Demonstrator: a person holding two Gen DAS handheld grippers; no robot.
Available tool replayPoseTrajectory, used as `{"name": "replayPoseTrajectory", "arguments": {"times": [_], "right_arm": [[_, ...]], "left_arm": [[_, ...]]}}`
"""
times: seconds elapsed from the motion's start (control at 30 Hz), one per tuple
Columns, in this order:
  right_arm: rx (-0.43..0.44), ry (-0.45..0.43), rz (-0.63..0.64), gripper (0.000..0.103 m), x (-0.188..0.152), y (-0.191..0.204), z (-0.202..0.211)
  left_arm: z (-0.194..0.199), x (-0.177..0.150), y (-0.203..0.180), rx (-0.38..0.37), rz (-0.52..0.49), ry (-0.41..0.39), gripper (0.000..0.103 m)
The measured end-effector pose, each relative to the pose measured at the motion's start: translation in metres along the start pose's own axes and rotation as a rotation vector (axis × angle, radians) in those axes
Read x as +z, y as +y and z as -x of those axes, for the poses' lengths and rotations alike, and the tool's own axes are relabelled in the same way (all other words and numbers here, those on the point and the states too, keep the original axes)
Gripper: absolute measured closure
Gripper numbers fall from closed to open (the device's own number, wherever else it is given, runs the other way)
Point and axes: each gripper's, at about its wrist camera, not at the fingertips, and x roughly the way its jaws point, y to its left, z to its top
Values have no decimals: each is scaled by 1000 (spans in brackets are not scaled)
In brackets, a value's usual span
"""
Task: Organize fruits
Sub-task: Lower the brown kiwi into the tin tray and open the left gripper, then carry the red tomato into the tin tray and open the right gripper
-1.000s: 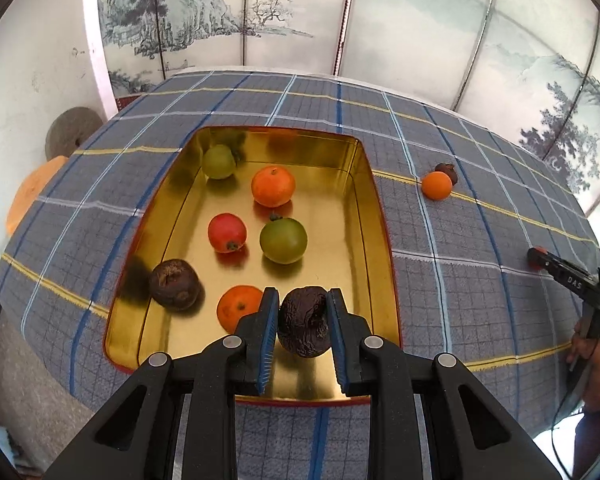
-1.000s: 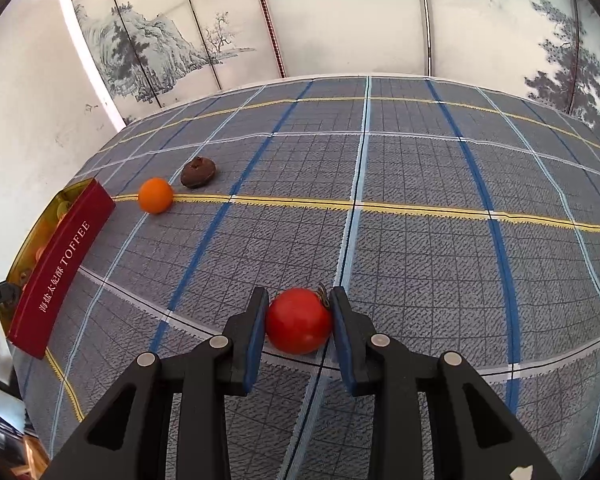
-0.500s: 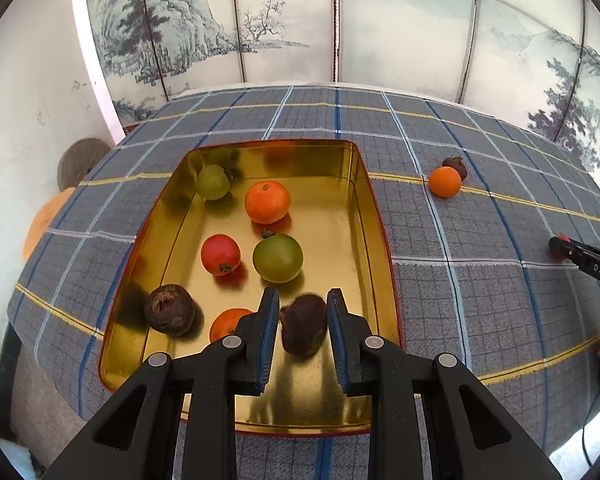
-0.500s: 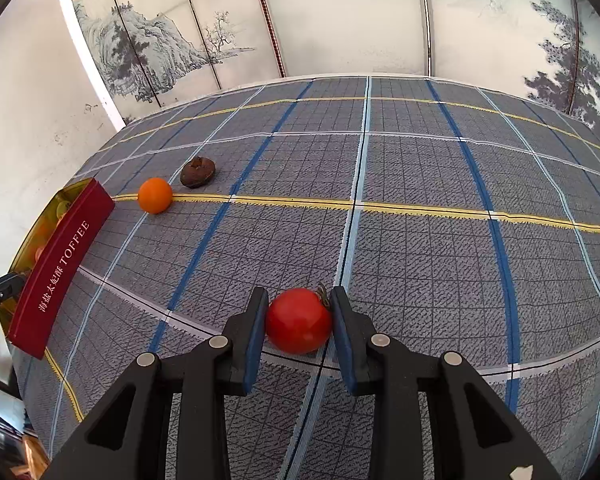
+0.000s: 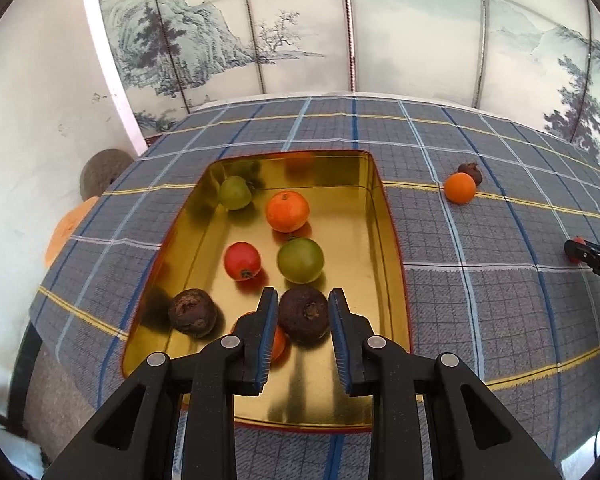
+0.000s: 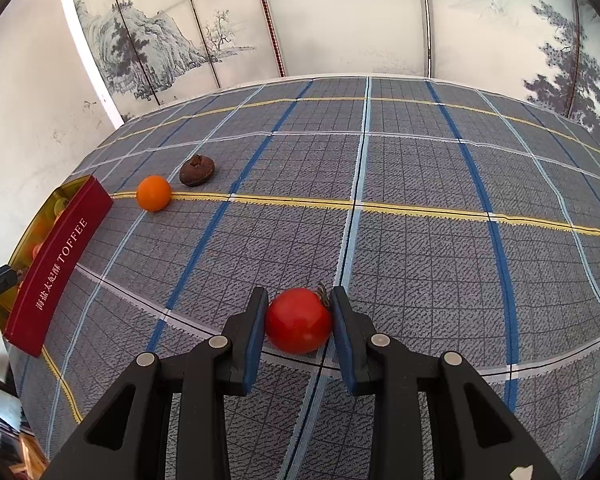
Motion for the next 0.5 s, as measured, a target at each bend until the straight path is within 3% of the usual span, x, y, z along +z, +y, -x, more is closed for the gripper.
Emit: {"name": "replayPoseTrajectory", "arguments": {"times": [0.17, 0.5], "right_arm": [[-13, 2, 11, 73, 0, 4, 0], [-23, 3, 21, 73, -17, 20, 11]], "left_arm": [[14, -4, 2, 42, 3, -34, 72], [43, -18, 12, -33, 44, -48, 71]]}}
